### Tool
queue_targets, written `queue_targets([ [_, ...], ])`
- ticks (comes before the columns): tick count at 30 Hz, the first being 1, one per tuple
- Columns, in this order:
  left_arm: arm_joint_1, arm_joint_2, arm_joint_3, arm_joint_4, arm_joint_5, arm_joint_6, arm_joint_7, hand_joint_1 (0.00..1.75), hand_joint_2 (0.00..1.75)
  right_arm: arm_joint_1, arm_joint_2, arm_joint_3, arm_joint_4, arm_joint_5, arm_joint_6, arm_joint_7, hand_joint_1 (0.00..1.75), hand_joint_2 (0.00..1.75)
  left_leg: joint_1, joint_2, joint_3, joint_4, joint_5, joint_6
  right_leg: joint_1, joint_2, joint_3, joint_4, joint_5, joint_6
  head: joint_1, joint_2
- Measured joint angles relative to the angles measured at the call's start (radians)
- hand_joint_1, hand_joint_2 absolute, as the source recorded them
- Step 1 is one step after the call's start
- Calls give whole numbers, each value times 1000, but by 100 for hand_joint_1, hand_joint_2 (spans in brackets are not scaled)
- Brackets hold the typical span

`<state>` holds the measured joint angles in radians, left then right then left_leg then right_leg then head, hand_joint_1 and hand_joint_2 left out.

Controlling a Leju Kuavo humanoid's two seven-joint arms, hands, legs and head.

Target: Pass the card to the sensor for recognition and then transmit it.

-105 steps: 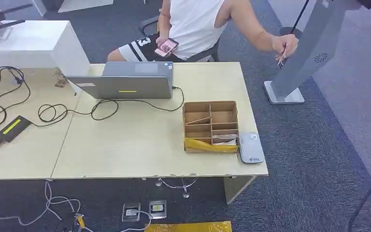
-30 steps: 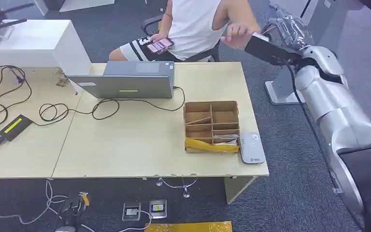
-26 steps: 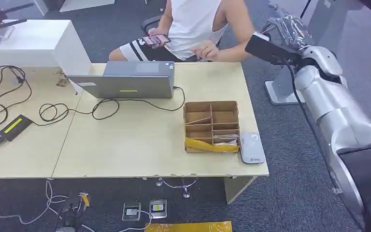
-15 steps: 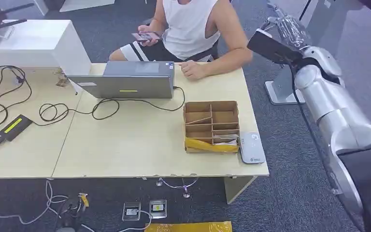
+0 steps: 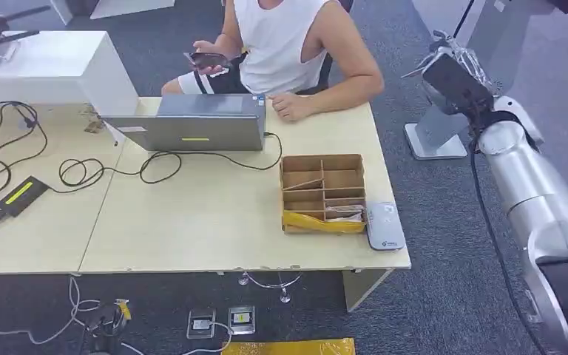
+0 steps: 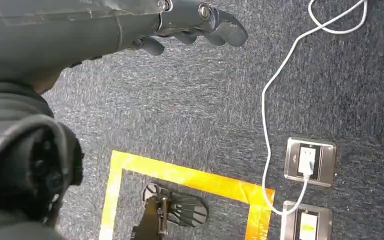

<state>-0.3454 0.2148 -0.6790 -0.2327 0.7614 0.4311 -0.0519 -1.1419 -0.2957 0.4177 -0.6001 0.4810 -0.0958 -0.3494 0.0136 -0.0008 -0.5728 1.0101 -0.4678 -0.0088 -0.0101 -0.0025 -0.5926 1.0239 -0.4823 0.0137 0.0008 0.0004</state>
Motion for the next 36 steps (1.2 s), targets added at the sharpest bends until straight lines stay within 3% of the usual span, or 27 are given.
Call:
queue_targets([
  [9,6,2,26,0,-12,19,-1,0,0,107,-69,-42,-55,-70,86,20,175,175,0,-1,0,0,0,0,0,0,0,0,0,0,0,0],
  [12,18,2,37,-1,-15,36,-52,0,0,157,-95,-51,-99,-72,114,87,175,175,0,0,0,0,-1,0,0,0,1,-1,0,0,0,0],
  [14,79,-15,50,-32,-17,111,-105,0,0,207,-122,-69,-160,-78,160,148,175,175,0,0,1,0,-2,1,-1,0,1,-1,0,0,0,0],
  [16,158,-22,55,-115,-46,216,-101,0,0,259,-153,-89,-235,-76,211,190,175,175,-1,4,1,0,-4,1,-2,4,0,-1,0,0,0,0],
  [18,237,-27,64,-195,-76,256,-73,0,0,291,-169,-103,-299,-67,258,224,175,175,-1,10,0,0,-5,0,-2,9,-2,-1,0,0,0,0],
  [21,252,-42,73,-240,-83,248,-69,0,0,318,-182,-116,-376,-50,310,265,175,175,-1,4,0,0,-4,2,-1,3,-1,-2,-1,1,0,0],
  [26,251,-46,89,-246,-33,157,-112,0,0,413,-189,-117,-537,-33,390,330,175,175,1,2,1,0,-3,0,1,0,1,-2,-1,0,0,0],
  [36,235,-29,97,-211,-23,84,-115,0,0,558,-195,-117,-699,-36,424,367,175,175,1,1,0,0,-3,1,1,0,2,-2,-1,0,0,0],
])
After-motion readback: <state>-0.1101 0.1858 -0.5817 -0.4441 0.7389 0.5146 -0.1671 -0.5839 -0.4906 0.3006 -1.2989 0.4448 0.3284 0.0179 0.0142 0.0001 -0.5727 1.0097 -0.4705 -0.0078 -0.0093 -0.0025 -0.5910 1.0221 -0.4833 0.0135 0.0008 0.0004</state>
